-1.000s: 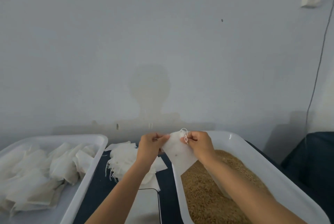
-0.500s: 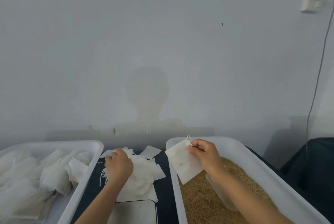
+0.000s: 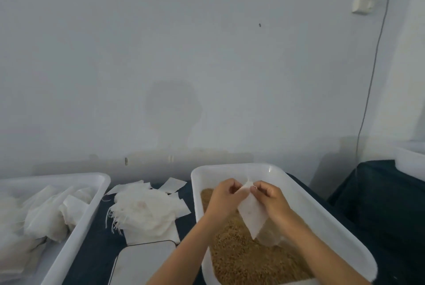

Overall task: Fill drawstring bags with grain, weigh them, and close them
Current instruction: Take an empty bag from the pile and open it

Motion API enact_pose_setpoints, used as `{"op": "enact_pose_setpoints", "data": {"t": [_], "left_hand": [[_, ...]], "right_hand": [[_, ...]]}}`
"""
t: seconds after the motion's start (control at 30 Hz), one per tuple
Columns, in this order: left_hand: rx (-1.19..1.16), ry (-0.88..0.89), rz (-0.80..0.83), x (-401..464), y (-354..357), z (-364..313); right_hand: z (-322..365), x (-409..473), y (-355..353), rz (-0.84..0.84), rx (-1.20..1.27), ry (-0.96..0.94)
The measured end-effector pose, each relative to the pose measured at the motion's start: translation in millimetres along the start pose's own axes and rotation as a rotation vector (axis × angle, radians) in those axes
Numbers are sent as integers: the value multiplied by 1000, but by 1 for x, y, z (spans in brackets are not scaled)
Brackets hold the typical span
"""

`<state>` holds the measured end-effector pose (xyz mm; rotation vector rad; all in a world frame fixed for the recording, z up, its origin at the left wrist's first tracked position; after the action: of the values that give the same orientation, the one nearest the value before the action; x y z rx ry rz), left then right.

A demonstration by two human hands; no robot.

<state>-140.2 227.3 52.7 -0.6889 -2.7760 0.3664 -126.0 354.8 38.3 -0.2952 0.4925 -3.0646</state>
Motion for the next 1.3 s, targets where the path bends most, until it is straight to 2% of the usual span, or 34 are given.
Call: {"op": "enact_pose_setpoints", "data": {"t": [0.1,0.13,0.2,0.27,0.33,0.43,0.6,1.3], "left_hand": [[-56,-78,-55,-2,6,20],[-41,-91,-91,-3,4,24],[-26,-88,-118,-4,2,27],[-129,-50,-42,-4,9,27],[-246,-29,61,-5,19,25],[-328,-18,95,-6,22,23],[-308,44,81,-5,20,19],[-305,127,143,-12,17,7]], "right_hand": [[-6,-7,-12,-184,-254,17],[-4,-10,-14,-208,-259,3],[-6,-10,-2,-94,-50,25],[-8,-11,18,75,171,75],[-9,-12,27,136,209,104],[-12,-9,26,129,255,95],[-11,-8,24,116,301,54],[-6,-7,20,133,187,-37]]}}
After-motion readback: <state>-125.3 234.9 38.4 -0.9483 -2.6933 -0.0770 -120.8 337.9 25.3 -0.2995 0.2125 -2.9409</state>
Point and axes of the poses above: each hand's wrist, its own x-axis towards the middle knuckle, its own y-axis out of the palm, z = x × y, the point moved 8 cm from there along x, towards the middle knuckle, and after that the axes turned 11 degrees about z, right-handed, at the moved point
